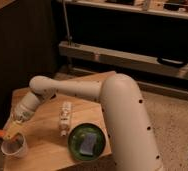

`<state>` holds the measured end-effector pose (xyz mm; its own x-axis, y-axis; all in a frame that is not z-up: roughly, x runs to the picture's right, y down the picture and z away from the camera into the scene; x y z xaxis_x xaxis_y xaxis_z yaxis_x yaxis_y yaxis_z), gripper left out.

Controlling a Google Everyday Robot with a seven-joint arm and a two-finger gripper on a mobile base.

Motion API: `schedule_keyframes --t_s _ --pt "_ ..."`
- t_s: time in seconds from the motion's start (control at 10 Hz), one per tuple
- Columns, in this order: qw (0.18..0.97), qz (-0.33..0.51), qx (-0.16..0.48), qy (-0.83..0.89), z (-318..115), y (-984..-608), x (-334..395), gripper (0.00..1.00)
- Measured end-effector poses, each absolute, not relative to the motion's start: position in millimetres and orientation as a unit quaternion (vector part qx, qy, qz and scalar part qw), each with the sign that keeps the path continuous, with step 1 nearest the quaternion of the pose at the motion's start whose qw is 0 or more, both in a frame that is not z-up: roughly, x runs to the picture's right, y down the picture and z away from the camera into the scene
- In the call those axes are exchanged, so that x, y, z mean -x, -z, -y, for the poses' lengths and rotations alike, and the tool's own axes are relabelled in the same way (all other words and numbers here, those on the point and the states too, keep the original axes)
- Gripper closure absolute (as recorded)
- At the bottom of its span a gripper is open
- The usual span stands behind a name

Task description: Place the pepper in the ceramic cup

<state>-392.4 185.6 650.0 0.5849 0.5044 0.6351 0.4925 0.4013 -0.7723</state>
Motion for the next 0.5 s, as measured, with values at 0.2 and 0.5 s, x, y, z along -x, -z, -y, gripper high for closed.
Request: schedule_keyframes --t_s 0.2,0.5 --pt "0.701 0.452 0.551 -0.001 -194 -655 397 0.94" --pt "0.701 0.446 0.557 0.002 -206 -662 400 0.92"
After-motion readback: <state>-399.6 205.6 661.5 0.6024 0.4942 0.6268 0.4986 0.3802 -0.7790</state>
